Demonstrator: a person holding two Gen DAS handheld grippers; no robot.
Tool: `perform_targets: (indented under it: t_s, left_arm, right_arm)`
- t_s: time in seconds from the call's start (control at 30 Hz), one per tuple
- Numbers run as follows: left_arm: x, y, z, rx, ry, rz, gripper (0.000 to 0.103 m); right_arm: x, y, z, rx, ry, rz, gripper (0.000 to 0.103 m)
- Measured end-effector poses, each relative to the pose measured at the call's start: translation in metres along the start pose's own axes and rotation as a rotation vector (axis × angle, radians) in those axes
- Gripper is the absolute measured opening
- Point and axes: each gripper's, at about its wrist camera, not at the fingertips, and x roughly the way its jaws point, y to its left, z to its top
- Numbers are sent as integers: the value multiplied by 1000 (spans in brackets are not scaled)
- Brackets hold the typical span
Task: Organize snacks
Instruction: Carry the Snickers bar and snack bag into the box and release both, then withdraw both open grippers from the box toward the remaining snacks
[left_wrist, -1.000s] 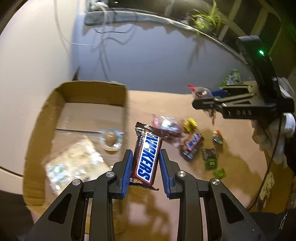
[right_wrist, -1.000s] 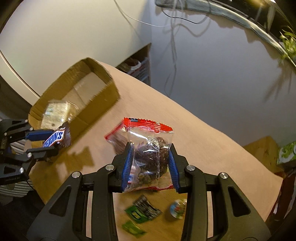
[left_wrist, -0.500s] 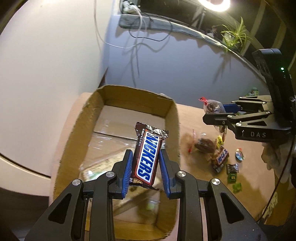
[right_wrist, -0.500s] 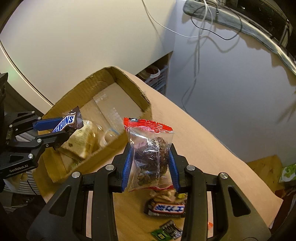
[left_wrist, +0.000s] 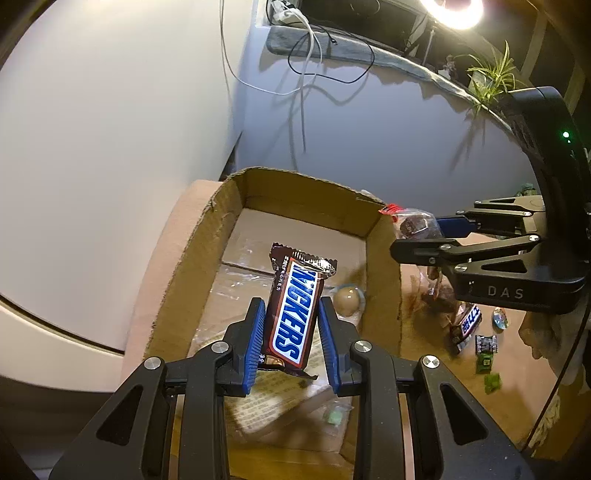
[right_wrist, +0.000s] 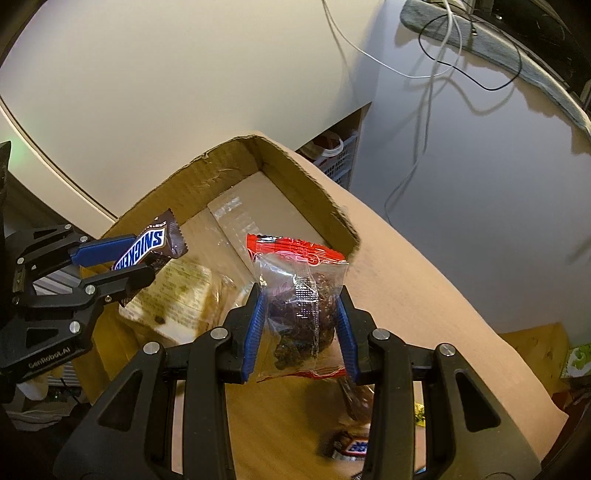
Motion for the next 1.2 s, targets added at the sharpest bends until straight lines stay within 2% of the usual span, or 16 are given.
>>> perform_targets:
  t_s: [0.7,0.77,0.83,0.9,1.13,1.2]
  left_arm:
    - [0,4,1,-14,5,9,28]
    - [0,3,1,-9,3,15,29]
    - [-1,3,2,-7,0,17,36]
    - [-3,4,2,-7,-5,23,42]
    - [-3,4,3,-3,-3,30,42]
    - [-4,2,3,-1,-4,32,44]
  right_arm:
    - [22,10,15,-18,37,-12,40]
    - [23,11,15,-19,39,-12,44]
    - [23,12,15,-24,38,-18,58]
    - [22,13,15,-29,33,-25,66]
    - [17,11,13,-23,27,-56,83]
    - [14,9,11,-19,25,-58,83]
